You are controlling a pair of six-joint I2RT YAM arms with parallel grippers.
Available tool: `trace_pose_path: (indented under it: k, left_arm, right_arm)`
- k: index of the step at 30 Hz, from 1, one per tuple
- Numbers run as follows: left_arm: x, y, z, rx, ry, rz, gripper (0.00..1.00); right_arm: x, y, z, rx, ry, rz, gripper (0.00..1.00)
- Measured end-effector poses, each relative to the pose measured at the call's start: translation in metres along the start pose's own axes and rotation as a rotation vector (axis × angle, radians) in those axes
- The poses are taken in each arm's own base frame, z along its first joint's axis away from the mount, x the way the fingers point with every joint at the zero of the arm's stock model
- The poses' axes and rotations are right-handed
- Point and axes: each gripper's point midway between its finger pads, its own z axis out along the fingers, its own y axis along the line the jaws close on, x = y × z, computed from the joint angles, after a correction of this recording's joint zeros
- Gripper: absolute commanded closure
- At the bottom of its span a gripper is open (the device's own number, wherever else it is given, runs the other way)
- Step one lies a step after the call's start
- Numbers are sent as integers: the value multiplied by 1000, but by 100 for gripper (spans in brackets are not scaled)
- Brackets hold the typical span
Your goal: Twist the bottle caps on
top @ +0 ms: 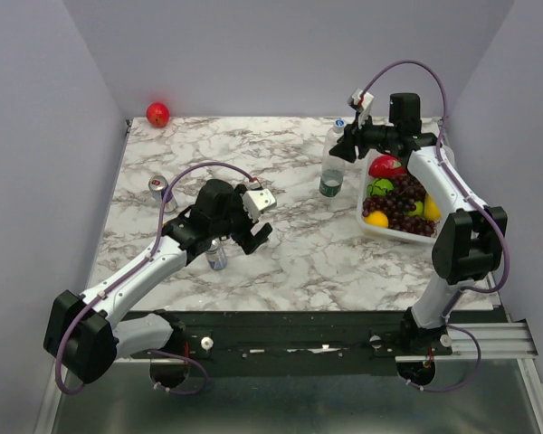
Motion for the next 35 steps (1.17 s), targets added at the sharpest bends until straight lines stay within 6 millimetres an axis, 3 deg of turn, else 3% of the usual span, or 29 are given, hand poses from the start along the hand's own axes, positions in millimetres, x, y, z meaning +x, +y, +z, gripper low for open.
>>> trace_pose_path:
  k: [13, 15, 20, 24, 27, 32, 35]
  left_arm:
    - [-4, 1, 1, 0, -19, 6, 1]
    - [-6, 1, 1, -2, -24, 8, 1]
    - [-9, 3, 2, -7, -37, 12, 1]
    - [-11, 4, 2, -10, -45, 18, 1]
    - [-12, 5, 1, -13, -48, 39, 1]
    - [-24, 33, -5, -157, -52, 72, 1]
    - [-37, 67, -14, -349, -88, 41, 1]
  right_arm:
    - [-6, 0, -5, 13, -8, -11, 32]
    - [-9, 1, -7, 15, -13, -15, 23]
    - [-14, 3, -10, 18, -22, -17, 19]
    - [-15, 3, -10, 22, -22, -2, 0]
    - [-22, -2, -14, 62, -22, 26, 0]
    - [-51, -37, -46, 360, -15, 150, 0]
    - [-62, -48, -75, 529, -16, 190, 1]
